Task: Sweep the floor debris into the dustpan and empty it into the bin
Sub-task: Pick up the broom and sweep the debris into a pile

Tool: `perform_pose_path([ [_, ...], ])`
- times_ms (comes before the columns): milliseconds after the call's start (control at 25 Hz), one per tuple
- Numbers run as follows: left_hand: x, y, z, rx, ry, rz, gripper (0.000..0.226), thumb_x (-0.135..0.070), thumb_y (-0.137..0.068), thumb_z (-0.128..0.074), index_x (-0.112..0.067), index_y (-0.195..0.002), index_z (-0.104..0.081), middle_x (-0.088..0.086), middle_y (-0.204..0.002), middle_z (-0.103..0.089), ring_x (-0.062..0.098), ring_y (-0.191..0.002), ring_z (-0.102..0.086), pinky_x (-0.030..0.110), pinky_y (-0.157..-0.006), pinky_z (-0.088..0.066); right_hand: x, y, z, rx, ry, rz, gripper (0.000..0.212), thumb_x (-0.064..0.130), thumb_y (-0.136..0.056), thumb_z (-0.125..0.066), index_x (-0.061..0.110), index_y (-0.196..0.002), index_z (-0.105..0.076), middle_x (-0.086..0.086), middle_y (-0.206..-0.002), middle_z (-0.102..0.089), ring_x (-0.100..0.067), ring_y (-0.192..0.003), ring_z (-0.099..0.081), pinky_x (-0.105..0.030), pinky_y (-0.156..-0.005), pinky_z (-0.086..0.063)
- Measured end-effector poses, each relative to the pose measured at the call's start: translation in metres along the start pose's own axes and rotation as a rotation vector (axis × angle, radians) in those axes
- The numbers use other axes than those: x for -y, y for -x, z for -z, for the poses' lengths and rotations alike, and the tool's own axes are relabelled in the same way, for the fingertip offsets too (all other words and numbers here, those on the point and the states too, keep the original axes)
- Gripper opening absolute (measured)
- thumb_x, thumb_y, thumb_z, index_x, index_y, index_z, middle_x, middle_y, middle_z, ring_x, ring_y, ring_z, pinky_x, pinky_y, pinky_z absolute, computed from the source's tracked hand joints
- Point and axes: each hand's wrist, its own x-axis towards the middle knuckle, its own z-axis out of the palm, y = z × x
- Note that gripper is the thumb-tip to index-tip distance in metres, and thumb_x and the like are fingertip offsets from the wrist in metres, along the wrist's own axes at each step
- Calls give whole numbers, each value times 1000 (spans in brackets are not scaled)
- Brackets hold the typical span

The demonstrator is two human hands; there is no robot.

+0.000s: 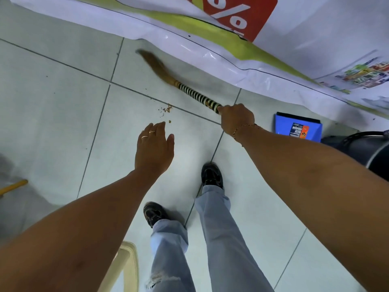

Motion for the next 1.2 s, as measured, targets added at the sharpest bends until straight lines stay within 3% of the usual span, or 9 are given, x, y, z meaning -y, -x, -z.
perform_pose_path([
  [240, -12, 6, -5, -23, 17, -34, 45, -22, -95, -43, 1, -133, -38, 26, -131, -54, 36, -136, -34, 44, -113, -28, -24, 46, -23, 17, 195, 137, 38, 7, -94, -40, 16, -130, -49, -7, -117, -62, -29, -108, -52, -34, -67, -36],
  [400, -12, 33, -12, -27, 28, -77, 47, -24, -95, -44, 1, -134, -38, 24, -133, -53, 35, -137, -34, 44, -114, -27, -75, 107, -46, -89, 138, 125, 52, 0, -87, -45, 18, -136, -44, -4, -127, -56, -34, -102, -53, -37, -64, -44],
  [520, 1, 52, -16, -15, 11, -86, 46, -24, -95, -43, 0, -134, -38, 22, -134, -53, 33, -138, -33, 43, -114, -26, -89, 139, -78, -163, -15, 5, 54, -11, -76, -55, 9, -126, -56, -10, -120, -65, -41, -84, -57, -42, -54, -49],
  [600, 11, 65, -17, -16, 4, -91, 46, -24, -94, -44, 0, -133, -39, 22, -133, -54, 34, -137, -33, 44, -114, -27, -76, 149, -92, -130, -76, -94, 52, -10, -79, -54, 7, -128, -54, -16, -119, -63, -43, -86, -57, -46, -60, -51],
  [680, 21, 77, -20, -29, -19, -108, 46, -24, -94, -45, 2, -132, -41, 23, -131, -56, 36, -135, -37, 45, -112, -29, -56, 154, -101, -7, -94, -157, 49, -1, -88, -45, 13, -134, -46, -12, -125, -58, -40, -101, -54, -43, -74, -51],
  [800, 34, 91, -22, -54, -66, -150, 45, -23, -93, -46, 3, -129, -44, 25, -126, -59, 39, -131, -42, 47, -110, -33, -23, 168, -118, 121, -112, -152, 43, 7, -93, -37, 17, -135, -44, -10, -125, -57, -36, -112, -51, -42, -84, -50],
  [920, 41, 103, -20, -53, -93, -178, 45, -22, -94, -47, 3, -131, -42, 25, -128, -58, 37, -132, -40, 46, -111, -32, 8, 189, -138, 153, -133, -119, 40, 10, -94, -38, 17, -133, -45, -9, -125, -57, -34, -114, -50, -40, -85, -50],
  [1120, 32, 123, -18, -67, -123, -232, 45, -22, -94, -46, 3, -131, -42, 26, -130, -56, 38, -133, -39, 47, -111, -32, 11, 235, -160, 30, -323, -113, 48, 9, -91, -43, 22, -137, -40, -4, -133, -52, -32, -112, -52, -40, -81, -52],
  [1200, 23, 127, -25, -64, -158, -269, 46, -26, -93, -42, 3, -129, -44, 26, -127, -58, 39, -130, -42, 47, -109, -34, -9, 251, -170, -58, -498, -249, 48, 14, -89, -46, 24, -135, -41, -5, -129, -54, -31, -111, -55, -41, -80, -52],
])
